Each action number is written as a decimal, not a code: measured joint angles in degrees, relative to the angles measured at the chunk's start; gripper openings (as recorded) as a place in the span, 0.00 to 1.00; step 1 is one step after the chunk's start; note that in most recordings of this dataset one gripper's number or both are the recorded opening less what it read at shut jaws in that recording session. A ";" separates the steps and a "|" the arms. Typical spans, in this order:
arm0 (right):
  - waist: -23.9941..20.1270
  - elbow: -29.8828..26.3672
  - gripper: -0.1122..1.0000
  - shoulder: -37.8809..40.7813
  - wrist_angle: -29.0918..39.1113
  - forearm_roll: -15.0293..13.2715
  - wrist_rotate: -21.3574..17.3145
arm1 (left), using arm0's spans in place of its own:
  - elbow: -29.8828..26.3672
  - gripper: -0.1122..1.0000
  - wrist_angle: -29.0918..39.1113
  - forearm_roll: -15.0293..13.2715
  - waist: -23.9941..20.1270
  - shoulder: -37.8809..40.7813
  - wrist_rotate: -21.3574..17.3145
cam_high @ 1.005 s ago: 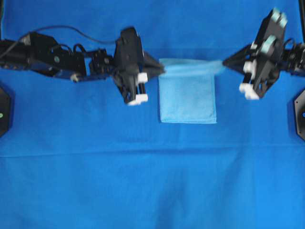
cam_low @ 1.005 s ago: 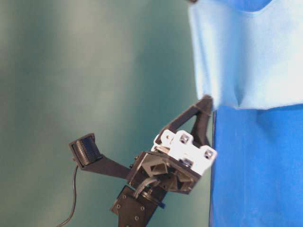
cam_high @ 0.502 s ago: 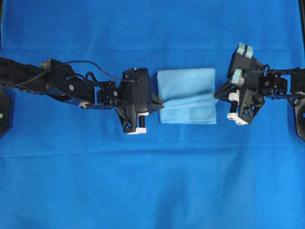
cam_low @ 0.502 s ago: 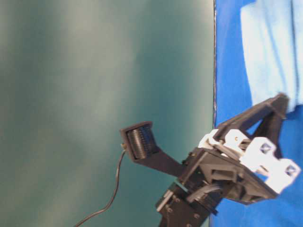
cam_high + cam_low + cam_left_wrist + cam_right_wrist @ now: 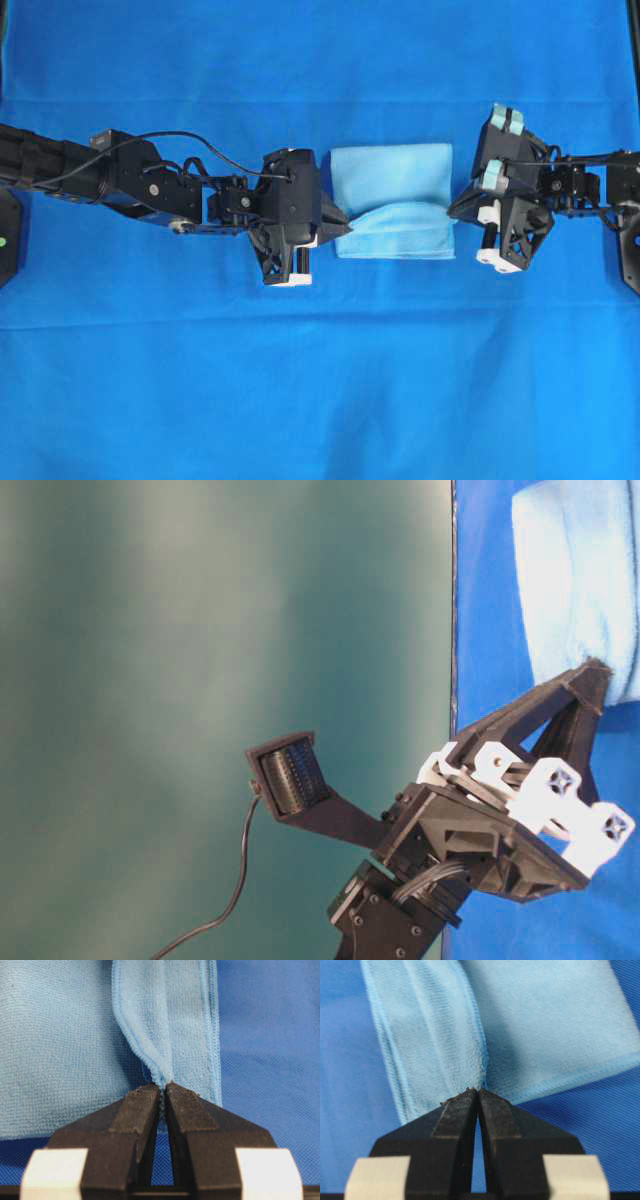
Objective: Fold a vertical towel.
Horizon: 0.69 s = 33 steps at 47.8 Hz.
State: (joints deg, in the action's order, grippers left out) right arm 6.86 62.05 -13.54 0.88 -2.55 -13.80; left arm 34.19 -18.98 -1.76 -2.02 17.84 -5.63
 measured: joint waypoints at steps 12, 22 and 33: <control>-3.52 0.00 0.55 0.00 -1.14 0.09 -0.09 | 0.00 0.63 0.09 0.00 0.00 -0.09 0.09; -7.56 0.00 0.58 -0.79 0.09 0.09 -0.09 | 0.44 0.67 1.32 0.00 1.32 -1.93 -0.79; -9.58 0.00 0.57 -7.38 3.78 0.09 -0.88 | 2.99 0.67 5.71 0.00 4.31 -9.23 -0.88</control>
State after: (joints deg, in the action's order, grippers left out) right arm -2.72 62.05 -20.92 4.66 -2.46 -14.68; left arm 37.18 -13.27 -1.76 2.29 8.61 -6.50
